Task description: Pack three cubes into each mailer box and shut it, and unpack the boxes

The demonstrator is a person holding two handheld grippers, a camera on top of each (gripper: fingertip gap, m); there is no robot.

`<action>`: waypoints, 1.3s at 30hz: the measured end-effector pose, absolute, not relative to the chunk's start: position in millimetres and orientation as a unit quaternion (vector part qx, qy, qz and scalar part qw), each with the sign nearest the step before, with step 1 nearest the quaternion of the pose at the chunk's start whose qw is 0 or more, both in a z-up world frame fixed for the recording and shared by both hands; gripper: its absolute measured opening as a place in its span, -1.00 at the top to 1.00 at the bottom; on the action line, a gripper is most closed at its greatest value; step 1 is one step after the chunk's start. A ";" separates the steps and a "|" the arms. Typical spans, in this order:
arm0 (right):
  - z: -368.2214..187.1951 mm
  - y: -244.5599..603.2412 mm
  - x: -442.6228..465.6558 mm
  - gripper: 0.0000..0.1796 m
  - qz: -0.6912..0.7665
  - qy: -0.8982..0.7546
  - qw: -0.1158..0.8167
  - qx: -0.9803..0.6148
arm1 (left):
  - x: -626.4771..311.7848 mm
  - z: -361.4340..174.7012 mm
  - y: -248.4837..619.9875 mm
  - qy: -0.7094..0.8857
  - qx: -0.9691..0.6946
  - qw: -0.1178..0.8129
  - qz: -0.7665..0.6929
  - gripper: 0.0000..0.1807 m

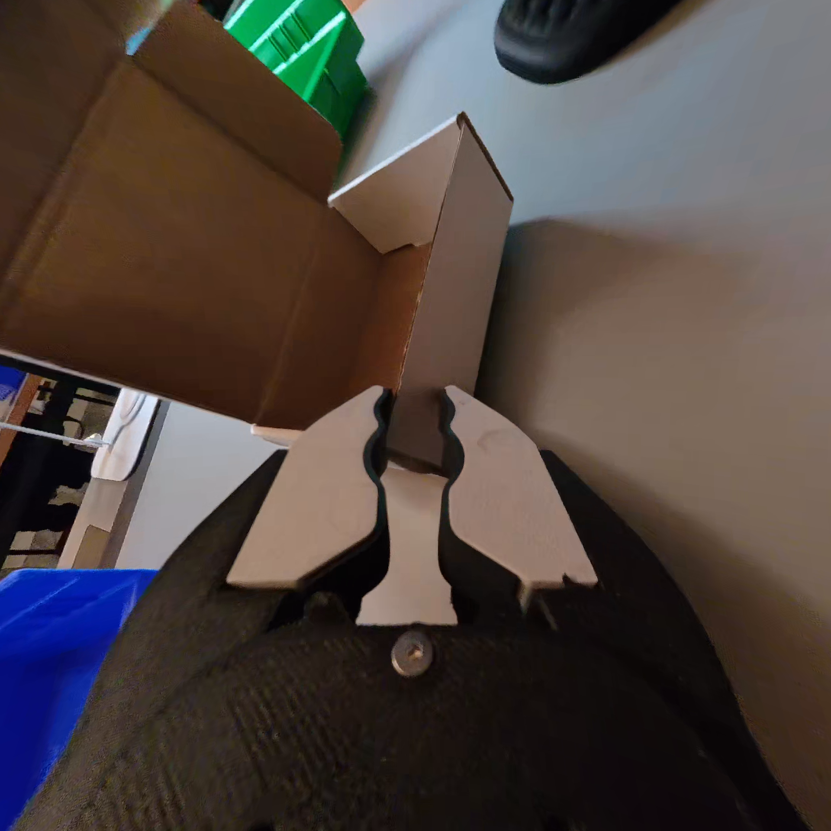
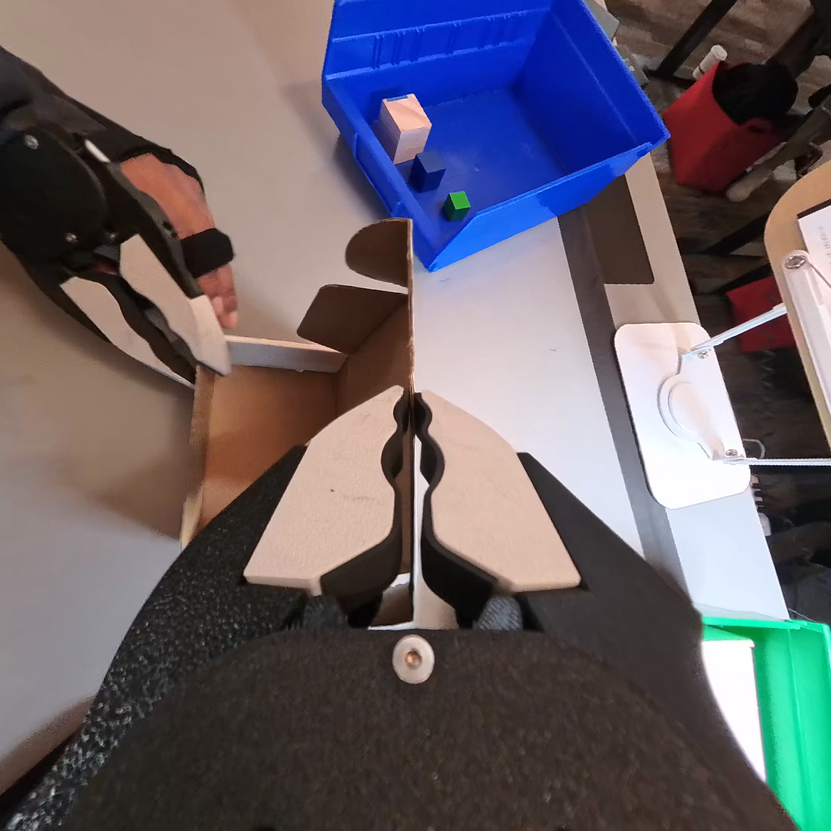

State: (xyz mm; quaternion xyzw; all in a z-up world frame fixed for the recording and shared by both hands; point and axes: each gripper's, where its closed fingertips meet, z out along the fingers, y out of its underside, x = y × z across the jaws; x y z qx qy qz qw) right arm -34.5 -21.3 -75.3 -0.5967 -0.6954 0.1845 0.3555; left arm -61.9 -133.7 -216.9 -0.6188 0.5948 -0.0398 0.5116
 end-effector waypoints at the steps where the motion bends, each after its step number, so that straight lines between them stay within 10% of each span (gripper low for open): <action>1: -75.6 -18.9 -34.9 0.98 0.183 -0.696 0.354 -0.597 | -61.8 -219.7 -134.5 0.602 -0.618 0.504 -0.037 0.81; 39: -188.6 130.8 -42.1 0.76 0.080 -0.623 0.253 -0.736 | -44.7 -227.6 -130.3 0.602 -0.644 0.469 -0.058 0.89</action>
